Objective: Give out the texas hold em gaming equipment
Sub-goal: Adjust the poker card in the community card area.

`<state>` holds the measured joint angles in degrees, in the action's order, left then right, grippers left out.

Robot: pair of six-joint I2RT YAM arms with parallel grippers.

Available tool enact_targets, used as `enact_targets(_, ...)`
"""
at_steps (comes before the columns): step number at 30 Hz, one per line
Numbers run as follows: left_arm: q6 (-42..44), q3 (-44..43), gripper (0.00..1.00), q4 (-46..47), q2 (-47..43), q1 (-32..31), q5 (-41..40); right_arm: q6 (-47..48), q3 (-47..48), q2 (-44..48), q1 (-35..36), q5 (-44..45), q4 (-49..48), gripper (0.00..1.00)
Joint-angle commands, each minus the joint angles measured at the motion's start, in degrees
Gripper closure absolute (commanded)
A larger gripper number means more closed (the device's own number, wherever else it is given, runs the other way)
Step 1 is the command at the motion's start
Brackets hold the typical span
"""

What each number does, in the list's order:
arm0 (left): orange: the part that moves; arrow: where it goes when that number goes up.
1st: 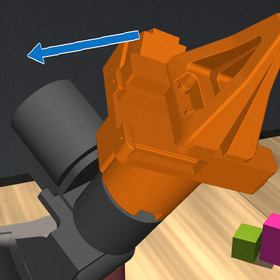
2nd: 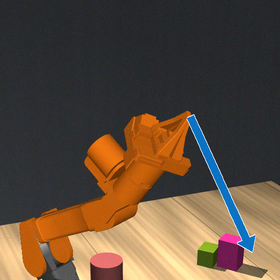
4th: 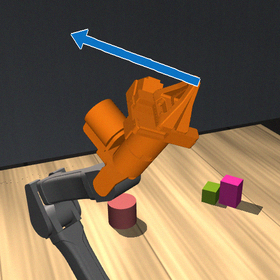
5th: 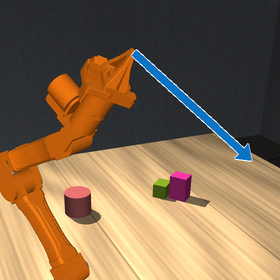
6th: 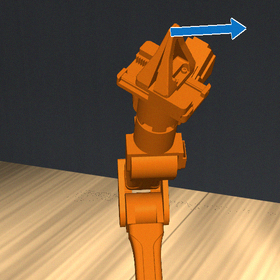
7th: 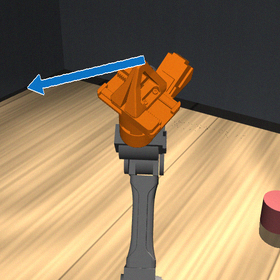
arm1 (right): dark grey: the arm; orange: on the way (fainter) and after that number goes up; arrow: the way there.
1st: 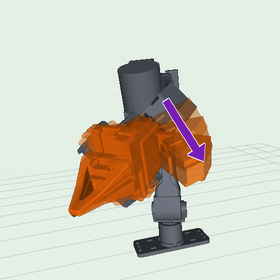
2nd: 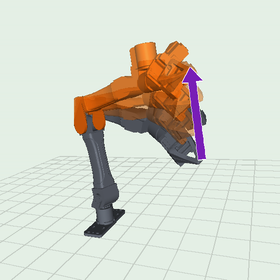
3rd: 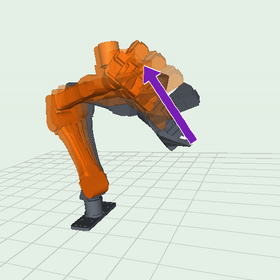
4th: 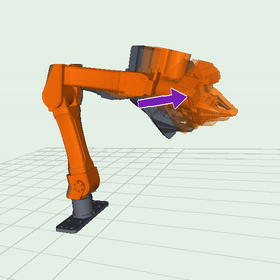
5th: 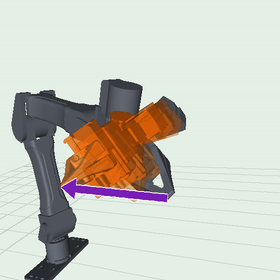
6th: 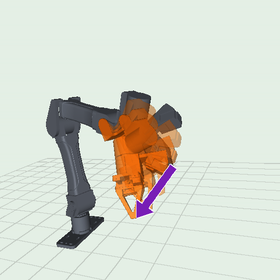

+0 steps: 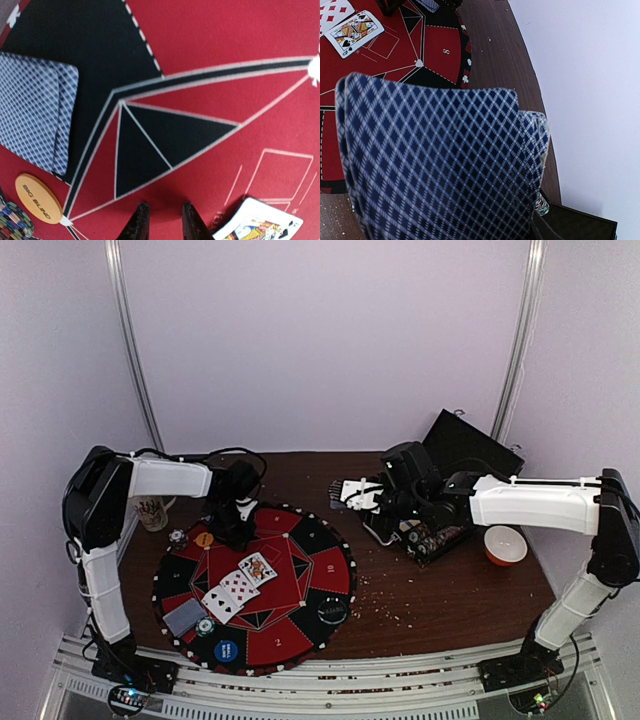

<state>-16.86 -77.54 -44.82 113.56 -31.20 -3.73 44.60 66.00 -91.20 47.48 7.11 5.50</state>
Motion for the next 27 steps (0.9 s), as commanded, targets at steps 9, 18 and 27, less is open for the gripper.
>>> enact_targets(9,-1.2,6.1,0.75,-1.7,-6.1,-0.2,6.4,-0.9,-0.2,1.7,-0.1,0.5,0.1,0.57)
enact_targets(18,-1.3,6.4,0.76,-3.8,-6.8,-0.4,4.8,-0.9,-0.1,1.7,-0.1,0.4,0.0,0.57)
enact_targets(27,-2.2,-1.3,0.72,-7.0,-6.9,-0.4,-5.7,-0.9,-0.2,2.1,-0.1,0.4,-0.1,0.57)
